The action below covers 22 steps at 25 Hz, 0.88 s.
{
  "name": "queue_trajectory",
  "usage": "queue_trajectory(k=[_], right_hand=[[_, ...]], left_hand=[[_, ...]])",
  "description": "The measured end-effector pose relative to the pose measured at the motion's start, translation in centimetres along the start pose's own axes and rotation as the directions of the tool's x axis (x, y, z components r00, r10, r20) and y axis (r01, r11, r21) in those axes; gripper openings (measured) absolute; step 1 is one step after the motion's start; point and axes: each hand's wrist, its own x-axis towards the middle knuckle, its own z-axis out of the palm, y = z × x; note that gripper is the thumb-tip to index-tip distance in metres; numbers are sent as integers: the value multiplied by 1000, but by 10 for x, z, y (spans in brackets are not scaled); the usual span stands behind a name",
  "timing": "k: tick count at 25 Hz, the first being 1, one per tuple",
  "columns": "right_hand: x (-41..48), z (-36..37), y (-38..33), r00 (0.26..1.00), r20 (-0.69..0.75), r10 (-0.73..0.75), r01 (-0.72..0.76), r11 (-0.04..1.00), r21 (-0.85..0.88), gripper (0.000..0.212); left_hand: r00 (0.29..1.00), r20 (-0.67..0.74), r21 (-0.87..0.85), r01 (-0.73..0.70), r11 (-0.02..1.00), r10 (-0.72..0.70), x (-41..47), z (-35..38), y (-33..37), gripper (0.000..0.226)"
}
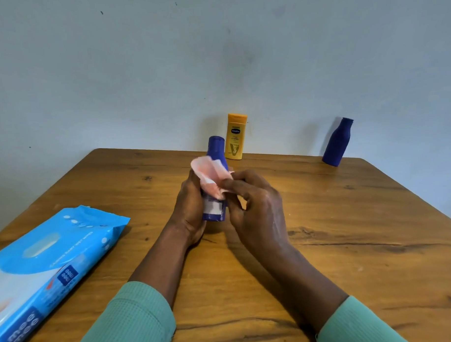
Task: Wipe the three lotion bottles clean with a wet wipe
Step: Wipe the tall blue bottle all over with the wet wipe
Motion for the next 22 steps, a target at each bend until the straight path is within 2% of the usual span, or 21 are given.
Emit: queue_trajectory(k=[4, 7, 9, 11, 13, 15, 18, 20, 22], right_hand=[[30, -10, 24, 979, -189, 76, -58, 993, 99, 30], [27, -6, 25, 985, -167, 48, -39, 998, 59, 29], [11, -2, 18, 996, -86, -6, 7, 1000, 19, 28], [-7, 2, 7, 997, 66, -31, 33, 999, -35, 32], [-18, 7, -2, 985, 151, -84, 105, 985, -137, 34], [-23, 10, -6, 973, 171, -154, 188, 959, -210, 33], [-26, 10, -9, 948, 194, -253, 296, 924, -241, 26], [-30, 9, -10, 947, 195, -255, 296, 930, -219, 29], [-30, 9, -9, 974, 139, -176, 198, 966, -168, 35]], left_hand=[[995, 102, 172, -26, 985, 8, -4, 11, 1, 56], [996, 92, 195, -34, 980, 17, -4, 11, -1, 57], [999, 36, 110, -19, 994, 15, -3, 7, -1, 50], [997, -31, -35, 63, 997, -64, -2, 2, 3, 49], [988, -88, -88, 117, 989, -125, 1, 0, 5, 50], [976, -133, -119, 158, 980, -174, 2, -1, 7, 47], [966, -119, -236, 197, 952, -230, 2, -2, 11, 58], [968, -97, -297, 192, 935, -230, 5, -5, 12, 52], [969, -75, -298, 205, 932, -237, 3, -4, 13, 50]])
